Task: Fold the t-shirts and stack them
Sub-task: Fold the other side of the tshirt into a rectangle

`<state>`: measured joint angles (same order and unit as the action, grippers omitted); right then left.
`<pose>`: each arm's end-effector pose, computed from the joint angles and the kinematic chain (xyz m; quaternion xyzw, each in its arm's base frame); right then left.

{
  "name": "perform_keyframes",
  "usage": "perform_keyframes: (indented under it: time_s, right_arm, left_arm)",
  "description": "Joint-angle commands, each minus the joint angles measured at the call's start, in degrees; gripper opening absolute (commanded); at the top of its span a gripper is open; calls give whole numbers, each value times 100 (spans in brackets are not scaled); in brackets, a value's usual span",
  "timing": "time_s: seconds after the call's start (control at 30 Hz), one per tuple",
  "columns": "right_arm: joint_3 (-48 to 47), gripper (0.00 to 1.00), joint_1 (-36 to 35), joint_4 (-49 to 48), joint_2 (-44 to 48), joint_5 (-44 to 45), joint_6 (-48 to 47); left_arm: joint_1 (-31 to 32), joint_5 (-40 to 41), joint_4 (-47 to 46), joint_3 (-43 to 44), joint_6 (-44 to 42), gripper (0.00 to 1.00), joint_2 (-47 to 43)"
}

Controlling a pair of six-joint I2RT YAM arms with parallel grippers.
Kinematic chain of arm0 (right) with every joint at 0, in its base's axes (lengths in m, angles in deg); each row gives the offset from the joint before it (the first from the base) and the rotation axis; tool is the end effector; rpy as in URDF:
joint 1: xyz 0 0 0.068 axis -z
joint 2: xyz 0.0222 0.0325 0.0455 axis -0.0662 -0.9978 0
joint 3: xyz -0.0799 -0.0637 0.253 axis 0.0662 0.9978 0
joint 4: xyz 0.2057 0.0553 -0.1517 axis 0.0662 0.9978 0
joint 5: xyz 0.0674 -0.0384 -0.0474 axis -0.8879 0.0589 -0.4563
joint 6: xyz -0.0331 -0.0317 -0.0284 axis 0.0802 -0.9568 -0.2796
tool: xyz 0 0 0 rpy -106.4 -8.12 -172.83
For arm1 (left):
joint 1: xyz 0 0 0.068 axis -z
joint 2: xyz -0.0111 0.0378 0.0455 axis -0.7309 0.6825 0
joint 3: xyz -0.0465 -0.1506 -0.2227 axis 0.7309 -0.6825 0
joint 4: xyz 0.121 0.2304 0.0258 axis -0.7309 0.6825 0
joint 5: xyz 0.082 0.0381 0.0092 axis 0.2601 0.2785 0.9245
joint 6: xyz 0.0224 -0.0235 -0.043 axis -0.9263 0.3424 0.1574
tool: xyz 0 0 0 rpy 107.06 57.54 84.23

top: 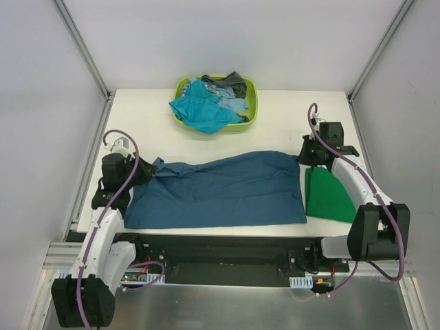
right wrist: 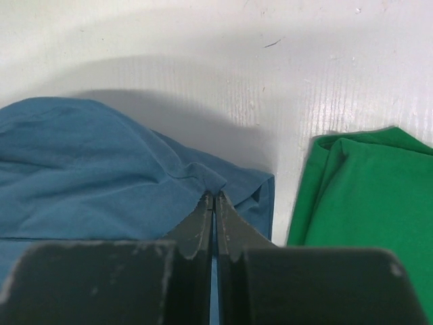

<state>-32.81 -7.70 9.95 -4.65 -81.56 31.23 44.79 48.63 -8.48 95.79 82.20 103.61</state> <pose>0.2911 0.0259 0.2565 -0.1092 0.9134 0.0736 0.3852 0.1897 -0.0033 0.2551 -0.1495 0.8092 -0.2535 0.5086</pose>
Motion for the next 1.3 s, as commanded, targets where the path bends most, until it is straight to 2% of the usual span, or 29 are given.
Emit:
perform_keyframes:
  time_s: [0.0, 0.17, 0.43, 0.8, 1.1, 1.2, 1.23, 1.27]
  right_arm:
    - [160, 1, 3, -64, 324, 161, -63]
    - [301, 1, 21, -73, 403, 213, -125]
    - [714, 1, 47, -99, 799, 328, -90]
    - [1013, 1, 91, -134, 887, 688, -55]
    - [1233, 3, 135, -187, 825, 688, 77]
    - [1373, 6, 135, -117, 957, 514, 270]
    - [1452, 8, 135, -91, 1027, 451, 392]
    - [1531, 12, 135, -64, 1123, 451, 533]
  left_arm:
    - [42, 431, -189, -525, 439, 0, -637]
    - [33, 545, -84, -991, 650, 0, -1287]
    - [33, 1293, 531, -1176, 1037, 0, -1929]
    - [42, 1548, 962, -1325, 1309, 0, -2413]
    - [42, 1662, 1226, -1501, 1424, 0, -2519]
    - [42, 1575, 1480, -1492, 1476, 0, -2466]
    - [42, 1609, 1611, -1475, 1511, 0, -2475]
    - [42, 1670, 1726, -1457, 1537, 10, -2475]
